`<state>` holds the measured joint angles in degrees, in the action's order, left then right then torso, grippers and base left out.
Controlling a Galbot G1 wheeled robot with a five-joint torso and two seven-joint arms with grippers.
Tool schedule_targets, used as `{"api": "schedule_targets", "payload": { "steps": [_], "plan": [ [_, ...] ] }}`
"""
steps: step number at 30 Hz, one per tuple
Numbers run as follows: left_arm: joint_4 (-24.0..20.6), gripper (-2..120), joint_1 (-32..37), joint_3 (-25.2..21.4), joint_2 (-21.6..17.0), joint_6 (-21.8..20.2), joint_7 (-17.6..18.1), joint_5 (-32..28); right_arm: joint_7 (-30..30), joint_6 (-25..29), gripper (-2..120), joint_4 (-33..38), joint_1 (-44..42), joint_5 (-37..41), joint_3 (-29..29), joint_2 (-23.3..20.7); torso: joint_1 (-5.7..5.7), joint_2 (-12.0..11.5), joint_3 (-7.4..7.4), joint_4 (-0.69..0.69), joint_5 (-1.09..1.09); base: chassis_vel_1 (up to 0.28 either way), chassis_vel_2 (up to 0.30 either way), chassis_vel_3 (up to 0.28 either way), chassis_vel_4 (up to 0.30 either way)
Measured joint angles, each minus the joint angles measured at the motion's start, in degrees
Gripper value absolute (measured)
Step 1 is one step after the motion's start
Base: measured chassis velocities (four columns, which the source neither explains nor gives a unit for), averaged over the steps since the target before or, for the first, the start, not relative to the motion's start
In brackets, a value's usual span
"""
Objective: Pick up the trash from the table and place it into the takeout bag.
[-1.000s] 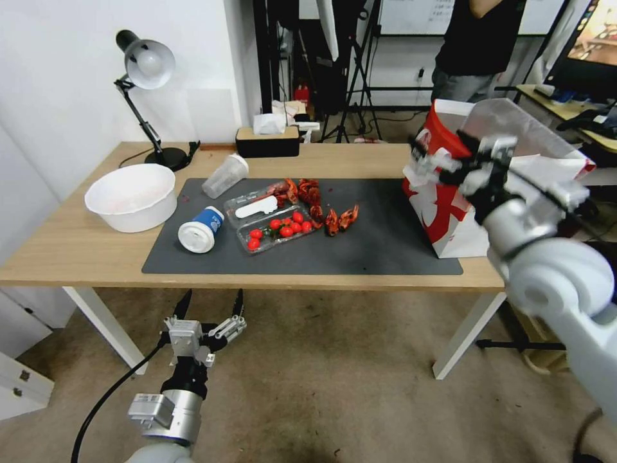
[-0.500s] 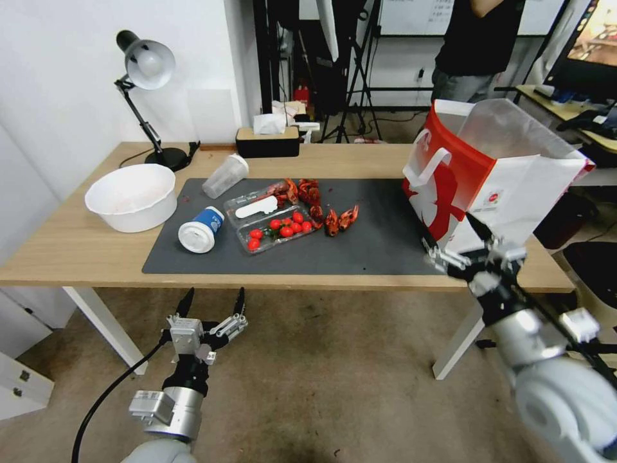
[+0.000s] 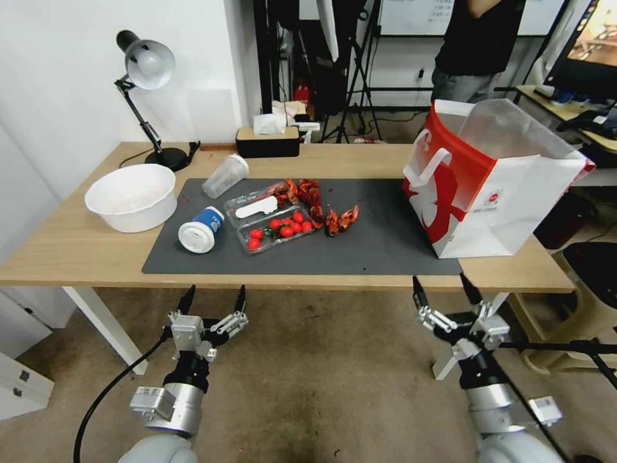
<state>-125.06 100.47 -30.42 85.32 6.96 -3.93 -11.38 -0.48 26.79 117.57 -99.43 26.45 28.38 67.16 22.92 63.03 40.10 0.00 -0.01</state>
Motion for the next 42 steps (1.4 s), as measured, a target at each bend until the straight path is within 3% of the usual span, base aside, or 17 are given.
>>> {"api": "schedule_targets", "payload": {
  "steps": [18, 25, 32, 42],
  "plan": [
    [1.65, 100, -4.28, -0.69, -2.09, -0.93, 0.89, -1.44, -0.14, 1.03, 100, -3.05, -0.3, 0.48, -0.75, 0.92, 0.0, 0.0, 0.0, 0.0, 0.0, 0.0, 0.0, 0.0, 0.0],
    [3.85, 100, -9.04, -2.95, -7.42, -2.45, 2.13, -6.41, -0.13, 0.69, 100, -3.02, -0.19, 0.45, -1.26, 0.77, 0.0, -0.01, 0.0, 0.0, 0.0, 0.0, 0.0, 0.0, 0.0],
    [7.97, 100, -15.42, -5.14, -15.14, -3.32, 1.71, -13.68, 0.06, -0.28, 100, -2.77, 0.4, 0.22, -2.16, 0.56, 0.0, -0.01, 0.01, 0.0, 0.01, 0.0, 0.0, 0.0, 0.0],
    [14.59, 100, -27.78, -4.05, -23.07, -4.9, -0.54, -24.26, 0.15, -0.74, 100, -2.43, 0.24, -0.8, -2.28, 0.82, 0.0, -0.01, 0.01, -0.01, 0.0, 0.0, 0.0, 0.0, 0.0]
  ]
}}
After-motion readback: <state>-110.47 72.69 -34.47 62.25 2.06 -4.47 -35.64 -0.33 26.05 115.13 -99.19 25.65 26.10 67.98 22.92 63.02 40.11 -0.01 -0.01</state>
